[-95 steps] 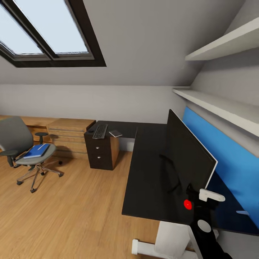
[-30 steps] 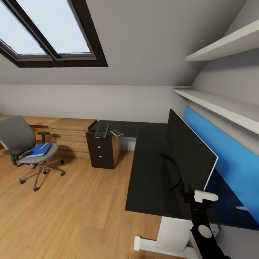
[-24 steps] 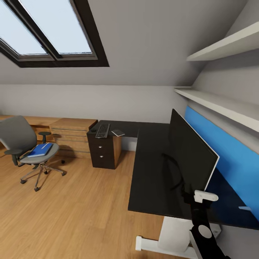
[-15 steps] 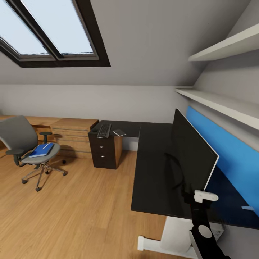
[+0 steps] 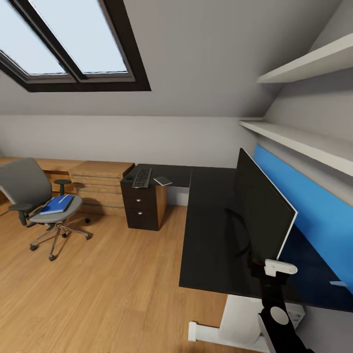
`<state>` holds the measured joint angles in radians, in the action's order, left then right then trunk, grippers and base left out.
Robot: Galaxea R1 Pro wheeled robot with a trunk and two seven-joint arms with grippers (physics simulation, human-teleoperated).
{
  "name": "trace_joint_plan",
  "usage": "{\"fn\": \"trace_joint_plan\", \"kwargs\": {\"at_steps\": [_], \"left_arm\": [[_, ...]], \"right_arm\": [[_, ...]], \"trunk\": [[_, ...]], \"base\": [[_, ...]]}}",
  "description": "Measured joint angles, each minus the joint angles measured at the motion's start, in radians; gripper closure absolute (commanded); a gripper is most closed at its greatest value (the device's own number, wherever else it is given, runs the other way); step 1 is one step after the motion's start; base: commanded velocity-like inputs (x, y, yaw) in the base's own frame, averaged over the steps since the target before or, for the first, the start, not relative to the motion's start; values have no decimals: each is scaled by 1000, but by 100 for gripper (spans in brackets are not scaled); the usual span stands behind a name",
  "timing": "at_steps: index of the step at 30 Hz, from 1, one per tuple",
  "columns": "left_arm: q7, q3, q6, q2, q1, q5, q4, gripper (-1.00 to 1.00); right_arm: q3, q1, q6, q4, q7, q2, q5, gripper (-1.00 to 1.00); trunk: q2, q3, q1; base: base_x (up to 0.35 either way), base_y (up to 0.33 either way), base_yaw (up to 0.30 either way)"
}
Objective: In the bedroom, organize the workspace by keeping the computer under the desk, ensuring the monitor is on the desk, placing the keyboard on the desk next to the monitor, placing the mouse on the desk next to the keyboard, moving the folder from the swivel chair onto the desk next to the mouse, stacking the notebook on top of the folder with the pen on top of the notebook, and positioning the swivel chair next to the desk.
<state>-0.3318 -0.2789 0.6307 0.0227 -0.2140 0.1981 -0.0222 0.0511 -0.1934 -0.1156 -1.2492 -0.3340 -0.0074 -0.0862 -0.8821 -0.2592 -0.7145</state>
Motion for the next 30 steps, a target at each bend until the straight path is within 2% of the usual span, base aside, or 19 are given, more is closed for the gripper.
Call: {"fn": "trace_joint_plan", "kwargs": {"at_steps": [6,18,30], "left_arm": [[0,0,0,0,0,0,0,-100],[0,0,0,0,0,0,0,-100],[0,0,0,0,0,0,0,-100]], "right_arm": [[0,0,0,2,0,0,0,-100],[0,0,0,5,0,0,0,-100],[-1,1,0,5,0,0,0,-100]], "trunk": [[0,0,0],[0,0,0],[0,0,-1]], "base": [[-54,-167,0],[-11,-14,0],[-275,0,0]]}}
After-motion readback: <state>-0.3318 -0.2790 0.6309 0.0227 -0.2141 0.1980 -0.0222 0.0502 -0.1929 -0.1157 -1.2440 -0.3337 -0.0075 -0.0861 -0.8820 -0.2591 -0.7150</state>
